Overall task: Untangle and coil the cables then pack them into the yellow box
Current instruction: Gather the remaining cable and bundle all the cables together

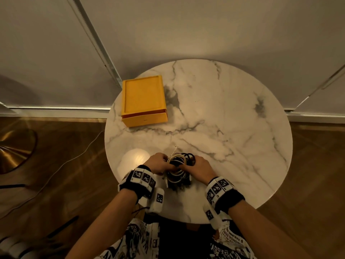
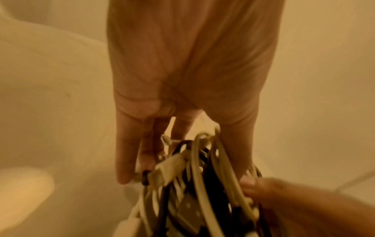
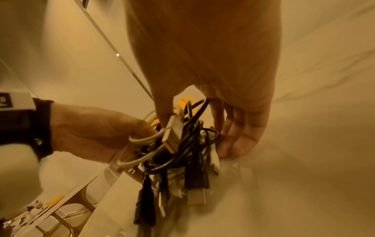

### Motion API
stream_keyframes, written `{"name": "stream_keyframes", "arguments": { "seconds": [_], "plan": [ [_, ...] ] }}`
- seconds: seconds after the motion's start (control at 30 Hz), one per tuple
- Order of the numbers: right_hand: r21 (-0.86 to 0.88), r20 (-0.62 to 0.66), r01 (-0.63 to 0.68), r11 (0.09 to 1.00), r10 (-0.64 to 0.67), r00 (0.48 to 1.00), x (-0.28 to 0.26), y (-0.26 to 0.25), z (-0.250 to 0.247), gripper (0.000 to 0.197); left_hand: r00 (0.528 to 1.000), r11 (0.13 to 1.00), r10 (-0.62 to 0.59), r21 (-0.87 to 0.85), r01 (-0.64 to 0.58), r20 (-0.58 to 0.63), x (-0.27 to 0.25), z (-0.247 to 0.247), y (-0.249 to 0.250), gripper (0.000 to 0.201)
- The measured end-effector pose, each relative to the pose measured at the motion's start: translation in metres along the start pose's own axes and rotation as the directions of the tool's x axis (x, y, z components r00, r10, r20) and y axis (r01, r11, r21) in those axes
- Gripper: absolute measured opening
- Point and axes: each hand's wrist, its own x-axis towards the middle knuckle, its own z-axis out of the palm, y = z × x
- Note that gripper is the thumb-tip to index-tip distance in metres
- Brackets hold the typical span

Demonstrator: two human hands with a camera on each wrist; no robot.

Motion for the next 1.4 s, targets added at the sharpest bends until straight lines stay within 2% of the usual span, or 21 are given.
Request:
{"name": "stream_keyframes", "arguments": {
  "seconds": [0.1,0.23,0.33,0.4,0.5,0.57,0.67,0.73,0.8,0.87,0.93,0.97,1.0,1.07,1.13,1.23,1.33,1.4],
  "plan": [
    [0.075,0.019,0.032,0.997,-0.034,0.999,-0.002,0.004,-0.002,0.044,1.000,0.993,-0.003,0.116,0.006,-0.027,-0.002,0.009,0.006,0.034],
    [0.171,0.028,0.064,0.983,-0.070,0.997,-0.008,0.010,-0.004,0.044,0.999,0.997,0.005,0.082,-0.001,-0.048,-0.006,0.021,0.005,0.033],
    [0.256,0.053,0.077,0.964,-0.094,0.994,-0.013,0.010,-0.005,0.048,0.989,0.999,0.036,0.013,-0.034,-0.144,-0.013,0.030,-0.005,0.043],
    [0.271,0.068,0.095,0.958,-0.118,0.991,-0.018,0.008,-0.005,0.047,0.984,0.994,0.040,-0.094,-0.056,-0.171,-0.019,0.034,-0.011,0.048],
    [0.346,0.083,0.082,0.935,-0.118,0.990,-0.026,0.007,-0.004,0.054,0.990,0.941,0.052,-0.325,-0.094,-0.134,-0.026,0.039,-0.019,0.062],
    [0.433,0.126,0.030,0.901,-0.093,0.988,-0.030,0.003,-0.004,0.057,0.989,0.881,0.083,-0.455,-0.129,-0.120,-0.030,0.043,-0.023,0.072],
    [0.594,0.235,-0.085,0.800,-0.072,0.969,-0.031,-0.001,-0.002,0.069,0.982,0.801,0.146,-0.569,-0.186,-0.117,-0.034,0.044,-0.022,0.081],
    [0.658,0.309,-0.141,0.740,-0.095,0.946,-0.029,-0.003,-0.003,0.075,0.976,0.769,0.179,-0.601,-0.216,-0.123,-0.038,0.041,-0.018,0.081],
    [0.675,0.328,-0.146,0.724,-0.117,0.937,-0.031,-0.008,-0.005,0.067,0.972,0.743,0.203,-0.627,-0.232,-0.120,-0.041,0.038,-0.015,0.079],
    [0.689,0.268,-0.102,0.718,-0.122,0.956,-0.032,-0.014,-0.007,0.047,0.974,0.699,0.189,-0.680,-0.221,-0.122,-0.043,0.038,-0.012,0.070],
    [0.700,0.198,-0.067,0.711,-0.103,0.975,-0.033,-0.023,-0.007,0.033,0.978,0.643,0.141,-0.737,-0.209,-0.155,-0.045,0.039,-0.009,0.043],
    [0.689,0.174,-0.053,0.722,-0.094,0.980,-0.032,-0.026,-0.006,0.032,0.978,0.621,0.117,-0.756,-0.209,-0.174,-0.045,0.040,-0.009,0.031],
    [0.673,0.148,-0.033,0.739,-0.090,0.985,-0.032,-0.030,-0.005,0.034,0.976,0.606,0.104,-0.766,-0.215,-0.192,-0.045,0.040,-0.009,0.027],
    [0.631,0.082,0.022,0.776,-0.094,0.992,-0.030,-0.035,0.000,0.039,0.972,0.589,0.086,-0.776,-0.226,-0.218,-0.047,0.039,-0.008,0.038],
    [0.604,0.028,0.058,0.795,-0.094,0.995,-0.028,-0.040,0.004,0.043,0.947,0.581,0.066,-0.759,-0.293,-0.314,-0.048,0.037,-0.005,0.042],
    [0.599,-0.042,0.126,0.791,-0.126,0.991,-0.031,-0.051,0.007,0.055,0.845,0.621,0.087,-0.635,-0.459,-0.527,-0.053,0.033,-0.001,0.038],
    [0.624,-0.067,0.134,0.770,-0.118,0.991,-0.030,-0.058,0.009,0.088,0.785,0.670,0.143,-0.525,-0.526,-0.603,-0.053,0.035,0.000,0.030],
    [0.647,-0.092,0.146,0.748,-0.114,0.989,-0.028,-0.061,0.012,0.098,0.766,0.677,0.166,-0.493,-0.546,-0.620,-0.053,0.035,0.003,0.026]
  ]
}}
